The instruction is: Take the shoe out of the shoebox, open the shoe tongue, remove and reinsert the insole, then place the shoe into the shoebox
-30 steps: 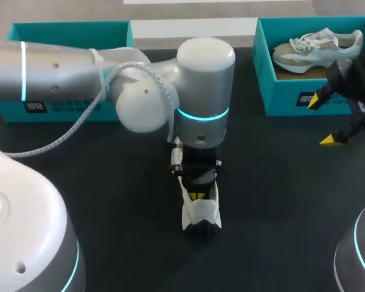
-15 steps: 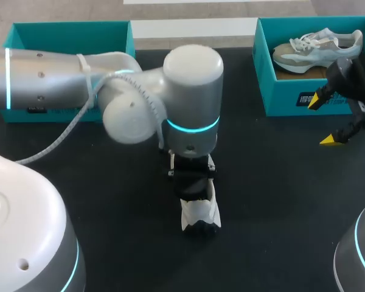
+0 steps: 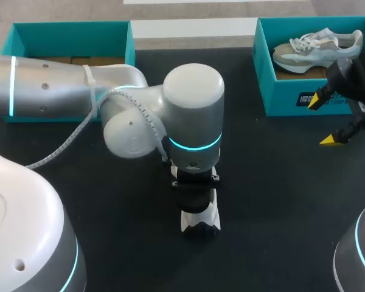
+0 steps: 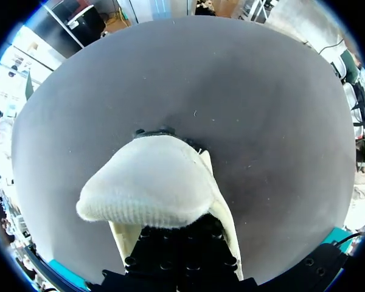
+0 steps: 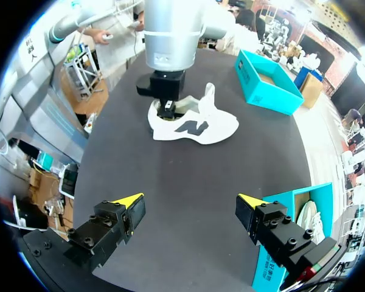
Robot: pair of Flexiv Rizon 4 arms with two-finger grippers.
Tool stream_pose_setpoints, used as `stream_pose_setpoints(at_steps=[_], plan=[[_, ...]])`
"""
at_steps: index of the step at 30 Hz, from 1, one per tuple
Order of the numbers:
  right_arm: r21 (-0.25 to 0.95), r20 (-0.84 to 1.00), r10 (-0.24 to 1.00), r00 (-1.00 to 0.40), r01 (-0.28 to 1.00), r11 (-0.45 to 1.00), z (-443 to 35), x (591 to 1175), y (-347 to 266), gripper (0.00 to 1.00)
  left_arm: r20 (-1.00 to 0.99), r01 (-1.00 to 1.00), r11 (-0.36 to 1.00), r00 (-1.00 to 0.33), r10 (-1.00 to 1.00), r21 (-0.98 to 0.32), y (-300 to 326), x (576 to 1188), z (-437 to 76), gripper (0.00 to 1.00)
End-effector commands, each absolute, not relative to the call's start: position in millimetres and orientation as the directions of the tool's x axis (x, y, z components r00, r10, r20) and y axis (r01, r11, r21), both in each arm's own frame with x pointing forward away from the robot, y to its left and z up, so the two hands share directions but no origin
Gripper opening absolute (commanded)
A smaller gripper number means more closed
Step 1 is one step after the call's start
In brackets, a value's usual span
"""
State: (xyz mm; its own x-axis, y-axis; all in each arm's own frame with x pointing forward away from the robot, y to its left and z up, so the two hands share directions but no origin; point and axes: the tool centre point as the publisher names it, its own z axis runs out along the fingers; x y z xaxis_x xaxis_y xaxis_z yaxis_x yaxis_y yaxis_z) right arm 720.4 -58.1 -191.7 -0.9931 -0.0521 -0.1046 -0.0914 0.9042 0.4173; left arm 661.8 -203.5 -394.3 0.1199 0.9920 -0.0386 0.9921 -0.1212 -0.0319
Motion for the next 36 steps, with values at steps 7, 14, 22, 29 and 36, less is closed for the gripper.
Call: stream_pose_setpoints(at_steps=[7, 14, 22, 29, 36], plan=[[0.415, -0.104, -0.052, -0.993, -0.091, 0.905, -192.2, 721.1, -58.0, 1.0, -0.057, 0.991, -0.131, 0.13, 0.99, -0.009, -206.9, 659.5, -383.2, 0.0], [0.415, -0.104, -0.052, -0.993, -0.091, 0.905, -192.2, 721.1, -58.0, 1.0, -0.055, 0.985, -0.159, 0.163, 0.985, 0.065, -218.8, 655.2, -399.5, 0.0], [0.415, -0.104, -0.052, -0.993, -0.091, 0.905, -192.2, 721.1, -58.0, 1.0, -0.06, 0.983, -0.14, 0.148, 0.987, 0.119, -212.7, 663.6, -386.1, 0.0], [0.415, -0.104, -0.052, -0.993, -0.091, 0.905, -192.2, 721.1, -58.0, 1.0, -0.122, 0.97, -0.044, 0.075, 0.99, 0.238, -208.5, 690.0, -352.3, 0.0], [0.415, -0.104, -0.052, -0.993, -0.091, 0.905, -192.2, 721.1, -58.0, 1.0, -0.157, 0.958, 0.043, 0.002, 0.988, 0.282, -211.9, 724.3, -341.1, 0.0]])
